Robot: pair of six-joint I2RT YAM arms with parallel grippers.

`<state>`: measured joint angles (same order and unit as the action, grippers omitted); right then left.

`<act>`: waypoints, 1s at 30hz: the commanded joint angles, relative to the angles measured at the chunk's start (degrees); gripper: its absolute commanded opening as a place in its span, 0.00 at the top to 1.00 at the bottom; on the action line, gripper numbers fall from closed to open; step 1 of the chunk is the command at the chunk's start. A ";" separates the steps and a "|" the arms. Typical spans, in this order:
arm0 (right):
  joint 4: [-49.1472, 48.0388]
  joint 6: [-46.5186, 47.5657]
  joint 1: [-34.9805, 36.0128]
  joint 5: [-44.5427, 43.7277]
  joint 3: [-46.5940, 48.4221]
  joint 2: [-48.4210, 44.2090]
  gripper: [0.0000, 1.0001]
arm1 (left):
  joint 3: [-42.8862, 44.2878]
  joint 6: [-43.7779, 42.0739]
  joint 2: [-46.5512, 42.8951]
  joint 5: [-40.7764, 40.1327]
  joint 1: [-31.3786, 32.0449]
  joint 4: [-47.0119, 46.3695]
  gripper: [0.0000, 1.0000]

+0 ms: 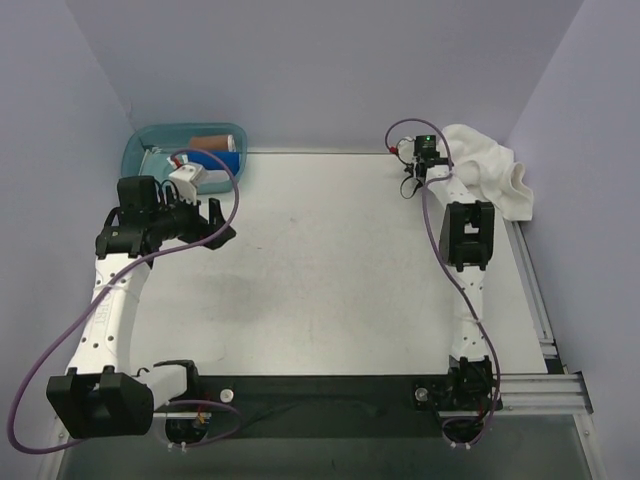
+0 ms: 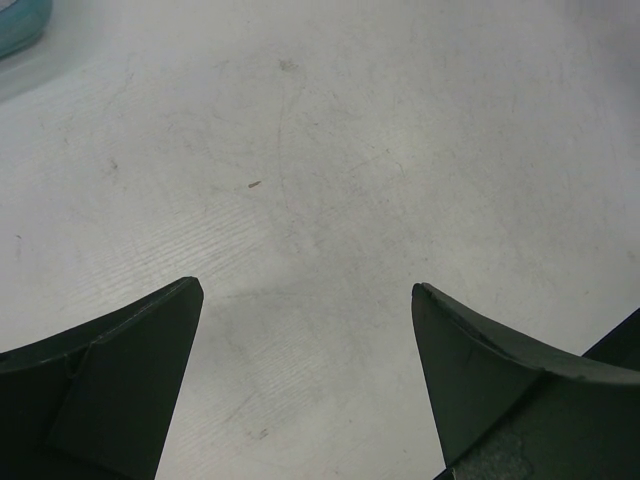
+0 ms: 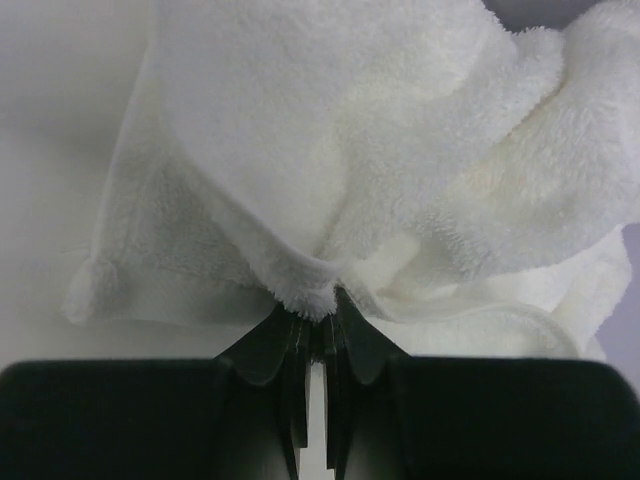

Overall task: Roll the towels
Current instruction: Move the towel to the center of the board

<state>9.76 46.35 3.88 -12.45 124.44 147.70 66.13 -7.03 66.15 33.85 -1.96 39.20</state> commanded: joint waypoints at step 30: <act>23.20 -49.51 26.80 40.83 -20.73 -33.35 0.91 | 2.61 3.26 -1.89 20.84 -19.86 2.64 0.03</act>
<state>31.77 -1.69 34.15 30.89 102.87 113.93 69.58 1.17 67.18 55.68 -24.82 43.44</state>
